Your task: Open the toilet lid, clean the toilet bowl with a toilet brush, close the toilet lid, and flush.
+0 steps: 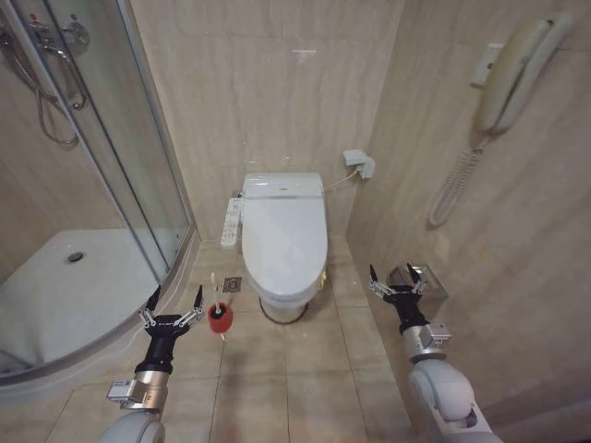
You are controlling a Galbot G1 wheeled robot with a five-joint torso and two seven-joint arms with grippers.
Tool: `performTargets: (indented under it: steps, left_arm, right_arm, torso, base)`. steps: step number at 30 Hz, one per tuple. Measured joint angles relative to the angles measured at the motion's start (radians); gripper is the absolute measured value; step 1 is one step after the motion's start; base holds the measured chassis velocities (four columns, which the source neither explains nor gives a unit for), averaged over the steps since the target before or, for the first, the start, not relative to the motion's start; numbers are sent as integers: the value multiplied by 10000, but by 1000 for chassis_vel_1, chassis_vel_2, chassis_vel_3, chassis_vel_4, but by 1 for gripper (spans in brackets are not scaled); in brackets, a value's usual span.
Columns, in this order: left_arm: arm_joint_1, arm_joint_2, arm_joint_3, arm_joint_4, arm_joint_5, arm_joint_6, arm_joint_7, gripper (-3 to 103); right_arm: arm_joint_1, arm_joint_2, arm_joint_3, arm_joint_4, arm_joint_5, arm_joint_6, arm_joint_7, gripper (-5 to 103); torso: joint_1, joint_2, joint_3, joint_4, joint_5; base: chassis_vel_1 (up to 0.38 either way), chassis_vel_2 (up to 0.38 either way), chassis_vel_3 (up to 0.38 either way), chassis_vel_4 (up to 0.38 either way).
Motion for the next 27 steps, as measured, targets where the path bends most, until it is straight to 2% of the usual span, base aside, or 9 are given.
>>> performTargets:
  steps: [15, 27]
  left_arm:
    - [-9, 1, 1, 0, 0, 0, 0, 100]
    - [-3, 0, 1, 0, 0, 0, 0, 100]
  right_arm:
    - [6, 0, 0, 0, 0, 1, 0, 100]
    - [1, 0, 0, 0, 0, 0, 0, 100]
  torso:
    - [16, -9, 6, 0, -3]
    - [4, -2, 1, -1, -3]
  base:
    - [-24, 19, 21, -25]
    - [73, -75, -78, 65]
